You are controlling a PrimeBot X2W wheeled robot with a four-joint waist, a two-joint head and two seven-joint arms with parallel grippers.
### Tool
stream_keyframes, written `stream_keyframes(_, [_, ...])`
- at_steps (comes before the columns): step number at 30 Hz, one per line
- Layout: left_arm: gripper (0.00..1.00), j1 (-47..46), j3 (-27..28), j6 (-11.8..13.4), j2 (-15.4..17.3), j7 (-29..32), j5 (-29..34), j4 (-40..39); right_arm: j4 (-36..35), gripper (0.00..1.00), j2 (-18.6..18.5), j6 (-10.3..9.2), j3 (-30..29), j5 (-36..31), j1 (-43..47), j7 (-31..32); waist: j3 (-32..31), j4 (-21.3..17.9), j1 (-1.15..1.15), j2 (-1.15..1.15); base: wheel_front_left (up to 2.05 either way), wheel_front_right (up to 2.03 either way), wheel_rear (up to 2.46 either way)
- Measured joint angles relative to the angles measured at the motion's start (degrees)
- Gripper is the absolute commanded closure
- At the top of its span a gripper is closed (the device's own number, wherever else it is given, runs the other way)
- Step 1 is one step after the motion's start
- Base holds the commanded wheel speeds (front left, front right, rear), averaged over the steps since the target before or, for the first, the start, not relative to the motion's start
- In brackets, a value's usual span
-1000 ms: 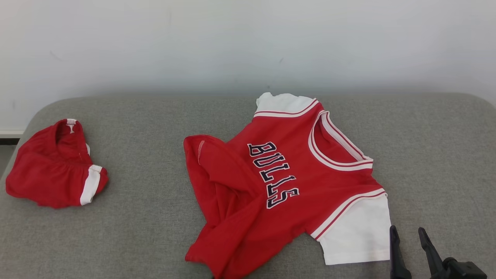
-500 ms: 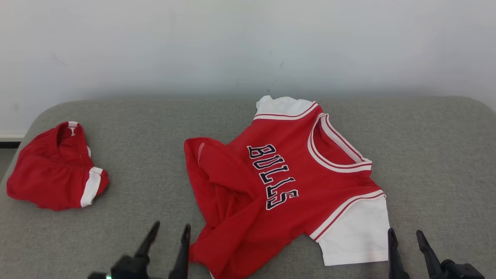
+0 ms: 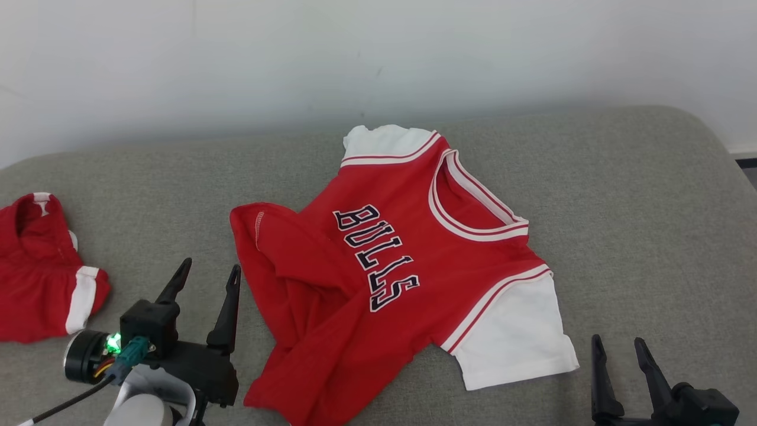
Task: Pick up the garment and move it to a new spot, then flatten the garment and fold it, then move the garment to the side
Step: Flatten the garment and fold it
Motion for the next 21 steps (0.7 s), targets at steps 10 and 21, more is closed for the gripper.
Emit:
stream_keyframes(10, [0.00,-10.82,-4.61,-4.01,-3.90,1.19,1.43,8.56,0.22,0.00,0.00,0.00,0.40,0.34,-1.94,0.00,3.88,-2.76,0.01,0.00,0.00,0.00,0.00])
stream_keyframes(21, [0.00,-15.96,-10.63,-6.59,-8.34,3.53,2.87,18.62,0.70,0.00,0.00,0.00,0.31,0.87,-2.71,0.01,5.39,-5.15,0.01,0.00,0.00,0.00,0.00])
